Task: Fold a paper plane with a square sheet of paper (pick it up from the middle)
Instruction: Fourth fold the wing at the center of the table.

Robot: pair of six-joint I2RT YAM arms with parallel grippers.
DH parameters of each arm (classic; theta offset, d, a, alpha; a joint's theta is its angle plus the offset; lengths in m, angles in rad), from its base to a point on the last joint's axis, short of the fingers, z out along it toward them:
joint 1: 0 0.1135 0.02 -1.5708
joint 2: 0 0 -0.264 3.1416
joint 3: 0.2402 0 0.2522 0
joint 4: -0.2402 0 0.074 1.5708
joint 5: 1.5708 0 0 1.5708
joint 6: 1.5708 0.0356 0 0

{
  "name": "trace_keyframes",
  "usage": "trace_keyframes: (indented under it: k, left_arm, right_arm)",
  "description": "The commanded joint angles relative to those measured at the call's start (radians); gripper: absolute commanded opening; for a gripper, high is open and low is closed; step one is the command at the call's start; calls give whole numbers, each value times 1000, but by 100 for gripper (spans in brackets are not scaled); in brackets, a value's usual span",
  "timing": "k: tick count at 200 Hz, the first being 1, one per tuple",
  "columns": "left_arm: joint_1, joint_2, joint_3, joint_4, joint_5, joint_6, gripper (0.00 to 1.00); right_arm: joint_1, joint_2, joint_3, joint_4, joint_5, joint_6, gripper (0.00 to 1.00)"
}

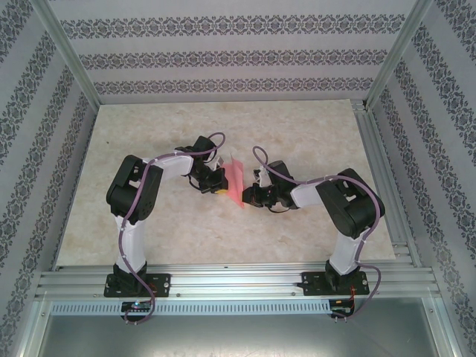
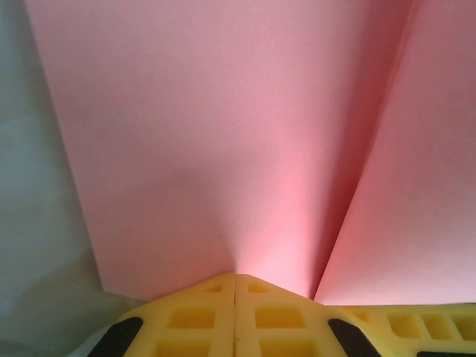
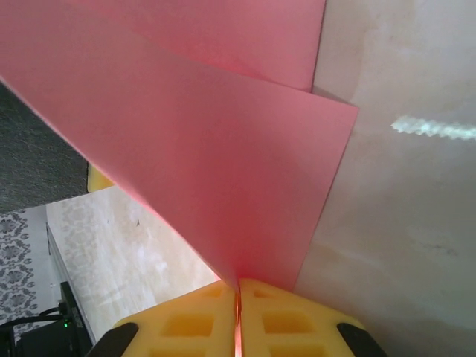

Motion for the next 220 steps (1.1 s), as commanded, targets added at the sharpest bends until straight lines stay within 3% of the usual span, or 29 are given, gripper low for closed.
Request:
trace_keyframes:
  k: [1, 34, 81, 127, 172, 220]
  left_arm:
    - [-5, 27, 12, -31, -37, 27, 9]
    - [-6, 8, 11, -14, -30, 22, 10]
    - [-5, -69, 17, 50, 13, -18, 21]
    - [-6, -128, -27, 185, 75, -64, 20]
    - [-12, -79, -21, 338, 255, -119, 20]
    - [-27, -16, 16, 334, 287, -115, 21]
  right_arm:
    - [-16, 30, 16, 20, -19, -7, 10]
    - [-23, 54, 24, 20, -47, -4, 10]
    - [-29, 94, 28, 35, -62, 22, 9]
    - [-36, 121, 36, 59, -77, 68, 9]
    - [-38, 142, 39, 77, -87, 88, 8]
    - [-37, 138, 38, 71, -78, 91, 9]
